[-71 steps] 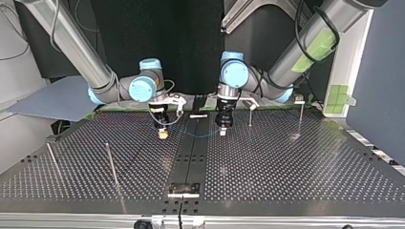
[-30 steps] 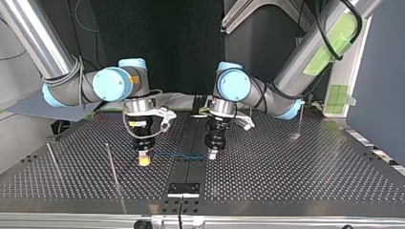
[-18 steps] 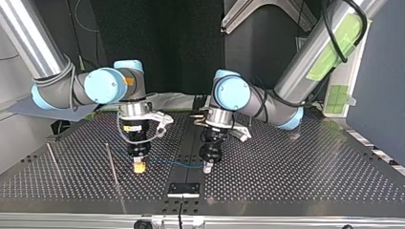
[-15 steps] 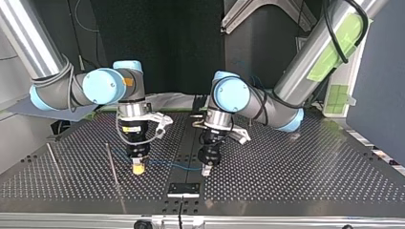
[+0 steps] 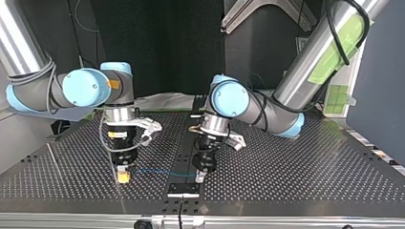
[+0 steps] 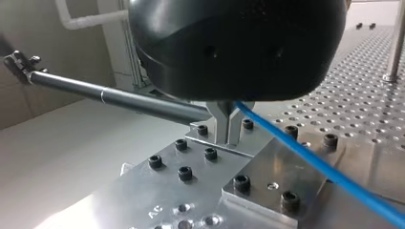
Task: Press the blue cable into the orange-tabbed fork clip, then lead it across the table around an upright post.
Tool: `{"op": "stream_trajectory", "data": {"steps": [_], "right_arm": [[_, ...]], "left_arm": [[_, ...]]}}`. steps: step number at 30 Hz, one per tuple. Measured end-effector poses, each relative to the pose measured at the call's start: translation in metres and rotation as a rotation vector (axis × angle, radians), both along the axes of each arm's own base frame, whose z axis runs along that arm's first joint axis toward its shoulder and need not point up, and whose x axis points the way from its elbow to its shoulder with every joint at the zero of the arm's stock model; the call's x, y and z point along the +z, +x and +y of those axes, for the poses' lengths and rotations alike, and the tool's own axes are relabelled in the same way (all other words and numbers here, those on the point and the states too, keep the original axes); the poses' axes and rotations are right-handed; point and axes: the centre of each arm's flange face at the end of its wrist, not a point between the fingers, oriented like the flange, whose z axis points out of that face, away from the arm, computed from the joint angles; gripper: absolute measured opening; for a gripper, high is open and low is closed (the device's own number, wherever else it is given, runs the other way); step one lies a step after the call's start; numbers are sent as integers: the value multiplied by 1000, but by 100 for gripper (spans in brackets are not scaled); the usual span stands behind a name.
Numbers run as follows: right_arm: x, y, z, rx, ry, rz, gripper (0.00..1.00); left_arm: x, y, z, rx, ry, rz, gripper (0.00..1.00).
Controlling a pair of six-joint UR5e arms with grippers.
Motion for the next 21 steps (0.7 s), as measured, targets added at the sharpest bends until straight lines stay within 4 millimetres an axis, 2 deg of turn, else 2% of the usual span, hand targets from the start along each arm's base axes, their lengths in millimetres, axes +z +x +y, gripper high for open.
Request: {"op": "stream_trajectory", "data": {"steps": [8,21], "right_arm": [[6,-18,-10,-27,2,-6,0],[13,-35,-19,-55,-2,-2,0]], "left_arm": [[-9,10,-13,-39,-14,34,0],[-9,16,-8,-48,-42,45,0]]}}
